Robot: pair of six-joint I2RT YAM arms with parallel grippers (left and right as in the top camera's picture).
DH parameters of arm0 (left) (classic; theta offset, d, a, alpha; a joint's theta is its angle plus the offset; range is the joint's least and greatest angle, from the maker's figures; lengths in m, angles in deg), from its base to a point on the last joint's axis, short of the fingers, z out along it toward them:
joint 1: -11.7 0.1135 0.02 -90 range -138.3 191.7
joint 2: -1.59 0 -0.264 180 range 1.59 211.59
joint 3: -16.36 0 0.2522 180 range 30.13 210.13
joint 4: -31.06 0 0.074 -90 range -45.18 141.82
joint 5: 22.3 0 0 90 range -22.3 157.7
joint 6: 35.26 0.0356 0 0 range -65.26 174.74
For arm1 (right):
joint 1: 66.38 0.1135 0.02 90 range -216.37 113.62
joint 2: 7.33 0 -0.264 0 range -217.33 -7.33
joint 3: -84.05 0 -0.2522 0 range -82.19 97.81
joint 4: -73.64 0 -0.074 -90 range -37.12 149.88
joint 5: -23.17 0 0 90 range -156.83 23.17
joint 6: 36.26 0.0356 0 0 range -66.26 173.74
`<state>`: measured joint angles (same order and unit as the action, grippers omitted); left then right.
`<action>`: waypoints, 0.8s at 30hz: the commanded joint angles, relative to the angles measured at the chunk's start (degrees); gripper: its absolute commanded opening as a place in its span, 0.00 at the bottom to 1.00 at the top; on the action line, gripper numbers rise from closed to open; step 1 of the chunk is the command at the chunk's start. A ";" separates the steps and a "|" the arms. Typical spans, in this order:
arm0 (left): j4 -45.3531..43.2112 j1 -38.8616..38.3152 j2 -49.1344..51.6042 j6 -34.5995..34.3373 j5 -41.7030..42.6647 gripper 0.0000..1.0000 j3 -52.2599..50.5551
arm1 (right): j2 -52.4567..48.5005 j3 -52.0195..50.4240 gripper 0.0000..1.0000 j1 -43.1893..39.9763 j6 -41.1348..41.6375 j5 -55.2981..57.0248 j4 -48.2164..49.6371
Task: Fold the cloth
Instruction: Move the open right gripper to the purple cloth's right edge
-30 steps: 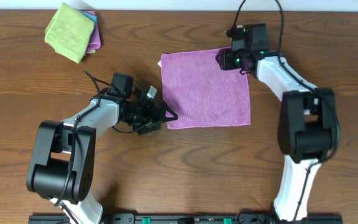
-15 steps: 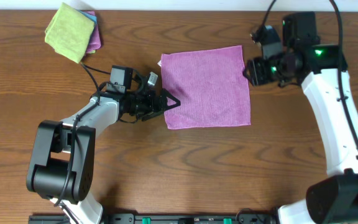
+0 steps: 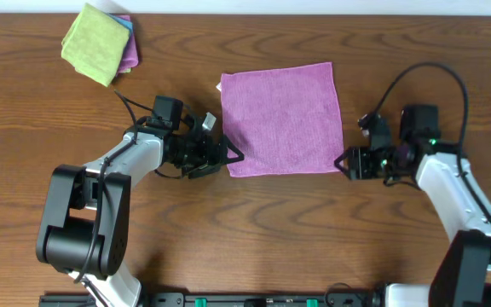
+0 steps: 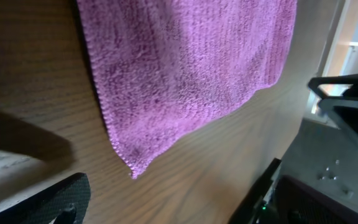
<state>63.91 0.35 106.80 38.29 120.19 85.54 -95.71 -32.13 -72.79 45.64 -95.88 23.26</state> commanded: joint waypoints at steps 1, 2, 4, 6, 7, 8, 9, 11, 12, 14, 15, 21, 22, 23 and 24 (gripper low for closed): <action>0.26 -0.13 -1.14 1.44 -1.70 0.95 0.98 | 0.57 -3.04 0.53 0.04 3.10 -2.89 3.06; 0.37 -0.33 -1.14 1.44 -1.70 0.96 0.98 | 0.57 -3.61 0.53 0.04 3.32 -2.78 3.89; 0.55 -0.72 -1.14 1.46 -1.70 0.95 0.98 | 0.50 -4.35 0.56 0.04 3.34 -2.29 4.92; 0.57 -1.11 -1.09 1.46 -1.95 0.96 0.98 | 0.11 -4.79 0.59 -0.07 3.34 -1.25 5.86; 0.55 -1.22 -1.09 1.49 -2.14 0.95 0.98 | -0.13 -4.94 0.59 -0.07 3.34 -0.72 6.12; 0.55 -1.33 -1.07 1.53 -2.38 0.96 0.98 | -0.57 -5.01 0.59 -0.07 3.34 -0.48 6.32; 0.55 -1.33 -1.07 1.53 -2.73 0.95 0.98 | -0.94 -5.03 0.59 -0.04 3.34 -0.48 6.54; 0.39 -1.38 -1.07 1.51 -4.17 0.96 0.98 | -2.25 -5.25 0.60 -0.07 3.37 0.13 8.11; 0.15 -1.38 -1.07 1.51 -4.55 0.95 0.98 | -3.21 -5.25 0.61 -0.04 3.37 0.15 9.31; -0.63 -1.38 -1.07 1.49 -4.46 0.95 0.98 | -5.73 -5.25 0.63 -0.07 4.72 0.15 13.18; -1.03 -1.36 -1.07 1.49 -4.44 0.95 0.98 | -6.71 -5.25 0.65 -0.04 5.07 0.13 14.91; -1.81 -1.38 -1.07 1.46 -1.79 0.95 0.98 | -15.21 -5.20 0.67 -0.04 9.55 0.13 27.96; -1.79 -1.38 -1.07 1.44 -1.38 0.95 0.98 | -16.59 -5.18 0.68 -0.04 10.82 -0.35 29.70; -1.75 -1.38 -1.07 1.44 -1.18 0.95 0.98 | -17.73 -5.18 0.68 -0.04 11.93 -1.70 30.77; -1.75 -1.38 -1.07 1.46 -0.70 0.95 0.98 | -18.34 -5.18 0.68 -0.04 12.79 -3.19 30.84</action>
<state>62.17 -0.96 106.80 38.53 117.68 85.54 -109.63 -36.06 -72.90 54.30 -98.86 54.86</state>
